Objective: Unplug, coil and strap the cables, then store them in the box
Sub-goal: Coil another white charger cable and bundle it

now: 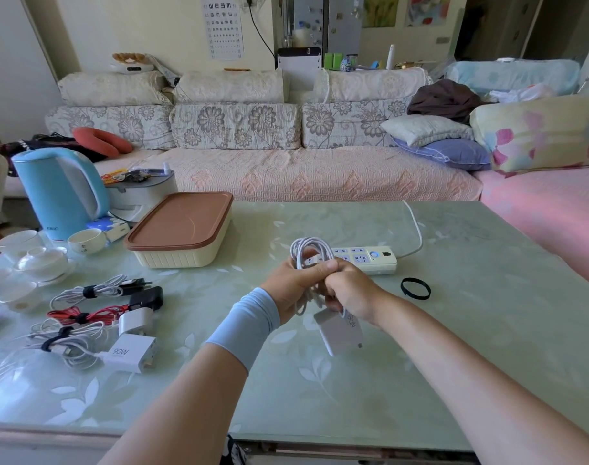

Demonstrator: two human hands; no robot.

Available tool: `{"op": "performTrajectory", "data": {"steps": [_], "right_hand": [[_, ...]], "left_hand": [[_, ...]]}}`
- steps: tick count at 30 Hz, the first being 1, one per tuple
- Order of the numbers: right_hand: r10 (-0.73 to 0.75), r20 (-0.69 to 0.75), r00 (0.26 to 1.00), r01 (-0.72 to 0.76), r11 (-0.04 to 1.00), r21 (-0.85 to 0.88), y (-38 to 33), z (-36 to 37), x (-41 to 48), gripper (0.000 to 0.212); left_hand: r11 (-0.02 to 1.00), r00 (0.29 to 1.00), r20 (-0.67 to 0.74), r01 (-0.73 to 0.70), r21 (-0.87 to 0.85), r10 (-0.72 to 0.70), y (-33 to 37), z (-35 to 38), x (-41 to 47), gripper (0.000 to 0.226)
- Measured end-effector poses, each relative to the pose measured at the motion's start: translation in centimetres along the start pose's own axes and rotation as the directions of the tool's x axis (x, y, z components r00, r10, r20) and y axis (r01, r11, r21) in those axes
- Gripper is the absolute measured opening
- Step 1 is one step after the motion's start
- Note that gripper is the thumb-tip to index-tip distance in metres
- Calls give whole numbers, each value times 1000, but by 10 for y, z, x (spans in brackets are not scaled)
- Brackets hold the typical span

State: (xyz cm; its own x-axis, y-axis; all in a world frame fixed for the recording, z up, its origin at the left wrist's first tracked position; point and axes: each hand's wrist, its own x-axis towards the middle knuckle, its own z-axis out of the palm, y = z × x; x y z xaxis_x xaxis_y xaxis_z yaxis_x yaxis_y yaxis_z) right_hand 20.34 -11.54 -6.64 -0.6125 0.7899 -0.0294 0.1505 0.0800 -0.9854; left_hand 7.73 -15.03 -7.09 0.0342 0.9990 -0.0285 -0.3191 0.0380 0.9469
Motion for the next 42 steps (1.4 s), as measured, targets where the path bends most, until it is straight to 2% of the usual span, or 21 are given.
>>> {"op": "performTrajectory", "data": {"steps": [2,3,7,10,13,17,19,22,25,27,30,34,38,40,42], "right_hand": [[-2,51,999,7,996,-89,-6,1,-6,54],[1,67,998,5,996,-90,-7,1,-8,56],[71,92,993,-69,997,-24,-2,-2,-9,21],[105,163,981,-121,988,93,4,-7,-9,20],[74,193,978,-104,983,150,6,-11,-11,9],[54,145,988,-49,998,-35,12,-17,-9,19],[88,172,981,-97,994,45,12,-17,-9,21],[132,214,968,-167,974,151,10,-22,-10,37],[185,123,975,-207,957,201,10,-30,-9,32],[156,-20,988,-148,967,209,5,-36,-7,26],[-33,-205,978,35,999,5,-9,-40,-7,31],[-241,-167,956,188,940,-283,-20,-34,-11,29],[-247,-189,950,96,810,-578,-25,-27,-8,40],[-256,-236,937,48,767,-639,-24,-31,-2,39],[-236,-237,943,28,762,-647,-22,-35,2,33]], "left_hand": [[997,997,2,75,-2,-75,-3,0,2,47],[996,996,2,90,26,-90,-3,-1,2,50],[994,999,-22,52,99,-50,0,-4,4,40],[997,997,-76,1,71,5,2,-1,5,19],[998,998,-70,-5,57,9,5,-2,4,28],[998,989,-145,-21,-63,11,4,2,3,17],[993,986,-168,-39,-113,20,4,5,5,5],[994,980,-196,-59,-87,41,7,4,7,10],[999,985,-173,-26,-39,19,6,-2,7,13],[1000,991,-132,17,-23,-20,6,-5,6,16],[991,994,-50,99,88,-95,8,-3,3,16],[950,963,195,123,287,-184,9,8,0,17],[925,933,255,157,346,-254,7,19,2,8],[916,931,255,158,368,-263,7,20,5,7],[856,932,239,120,503,-271,8,20,10,7]]}}
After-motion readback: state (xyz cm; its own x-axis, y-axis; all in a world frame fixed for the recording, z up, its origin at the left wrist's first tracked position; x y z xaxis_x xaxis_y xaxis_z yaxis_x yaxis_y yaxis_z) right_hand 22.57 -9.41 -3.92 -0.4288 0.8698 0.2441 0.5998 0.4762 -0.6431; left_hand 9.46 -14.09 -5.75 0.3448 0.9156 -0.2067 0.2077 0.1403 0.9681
